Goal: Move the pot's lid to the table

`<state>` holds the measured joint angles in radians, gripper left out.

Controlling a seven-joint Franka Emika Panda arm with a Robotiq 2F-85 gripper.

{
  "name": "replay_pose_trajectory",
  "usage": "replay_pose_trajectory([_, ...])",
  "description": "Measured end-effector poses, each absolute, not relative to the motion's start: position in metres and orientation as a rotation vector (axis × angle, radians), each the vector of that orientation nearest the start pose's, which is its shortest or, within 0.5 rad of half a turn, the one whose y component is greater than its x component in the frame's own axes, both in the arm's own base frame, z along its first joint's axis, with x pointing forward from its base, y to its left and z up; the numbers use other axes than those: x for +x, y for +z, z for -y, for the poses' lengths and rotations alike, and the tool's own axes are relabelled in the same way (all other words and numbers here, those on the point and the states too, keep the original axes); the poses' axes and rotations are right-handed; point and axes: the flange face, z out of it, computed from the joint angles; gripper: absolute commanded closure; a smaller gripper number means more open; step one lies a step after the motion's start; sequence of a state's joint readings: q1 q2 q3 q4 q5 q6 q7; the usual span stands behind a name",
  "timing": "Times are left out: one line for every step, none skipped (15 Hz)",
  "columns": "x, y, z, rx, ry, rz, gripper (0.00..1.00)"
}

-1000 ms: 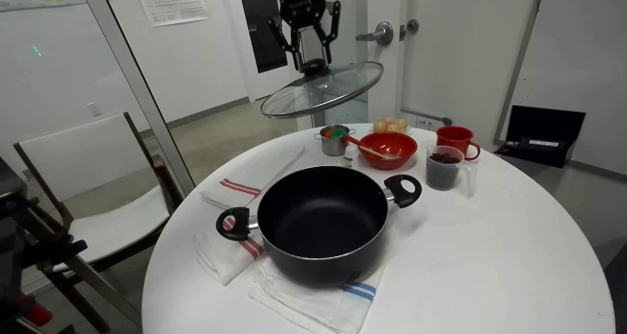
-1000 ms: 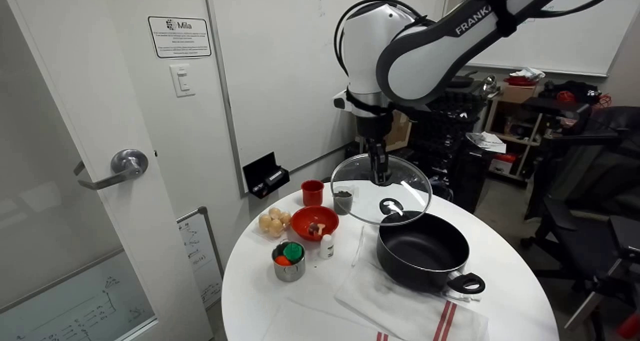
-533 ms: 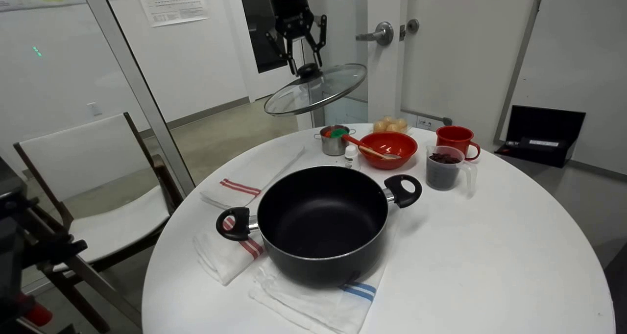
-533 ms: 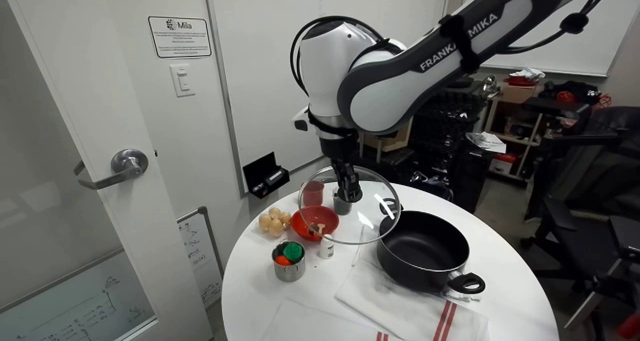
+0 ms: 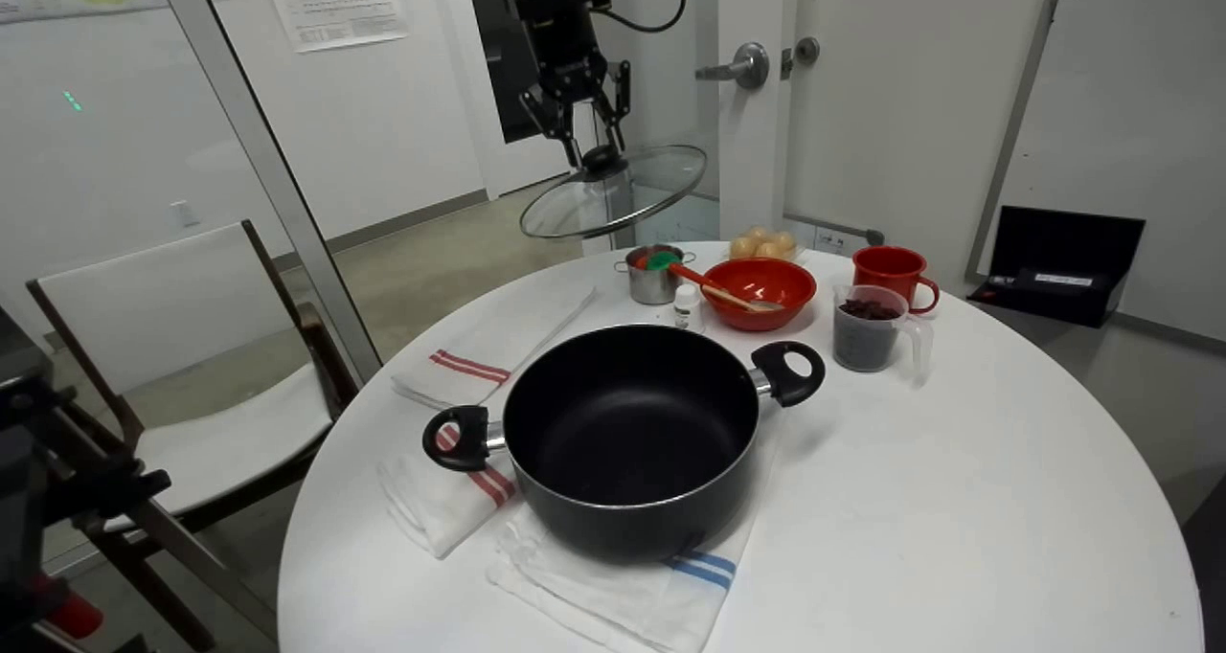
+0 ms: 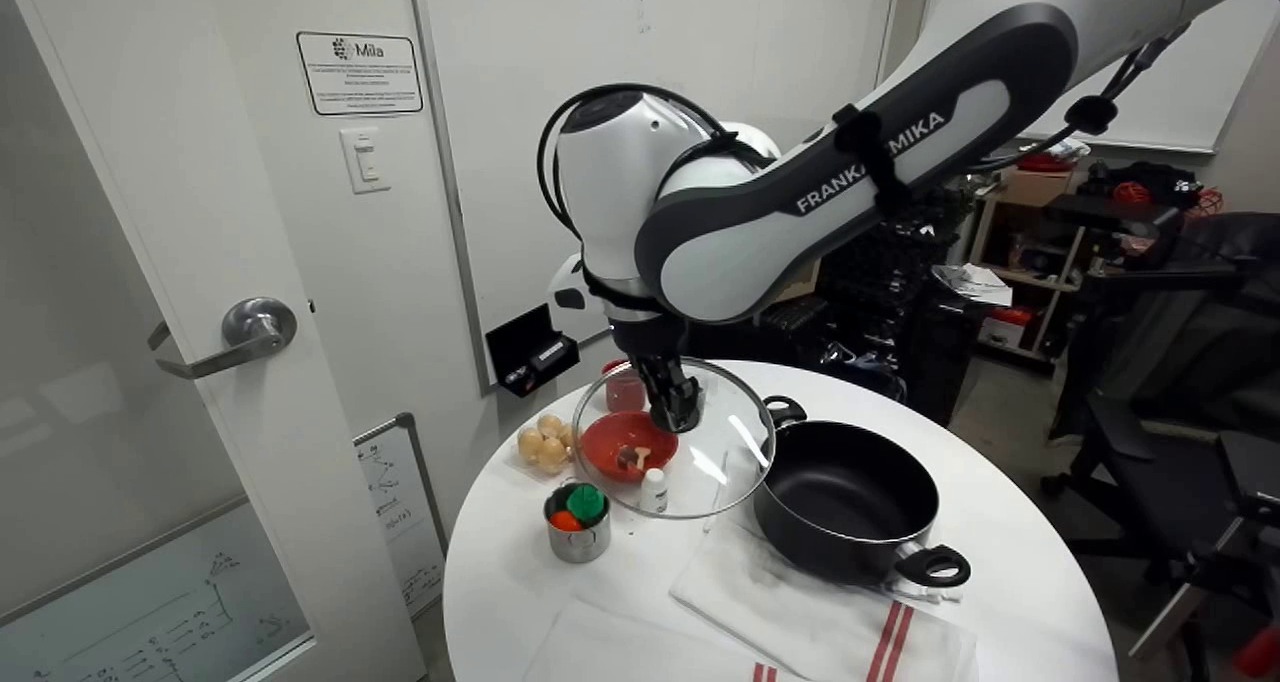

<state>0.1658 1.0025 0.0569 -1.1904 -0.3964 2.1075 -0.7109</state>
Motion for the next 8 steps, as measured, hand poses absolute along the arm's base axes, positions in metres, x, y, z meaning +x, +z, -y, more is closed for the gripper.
replay_pose_trajectory([0.7383,0.1630,-0.1362,-2.860,0.259,1.809,0.51])
replay_pose_trajectory([0.7382,0.1622,-0.1355,-2.861,0.261,1.807,0.51])
replay_pose_trajectory([0.7383,0.1623,-0.1352,-2.861,0.260,1.806,0.51])
replay_pose_trajectory([0.7383,0.1623,-0.1352,-2.861,0.260,1.806,0.76])
replay_pose_trajectory([0.7383,0.1623,-0.1352,-2.861,0.260,1.806,0.76])
replay_pose_trajectory([0.7380,0.1613,-0.1352,-2.860,0.263,1.806,0.76])
replay_pose_trajectory([0.7372,0.1582,-0.1355,-2.857,0.268,1.806,0.76])
replay_pose_trajectory([0.7360,0.1537,-0.1371,-2.851,0.274,1.809,0.76])
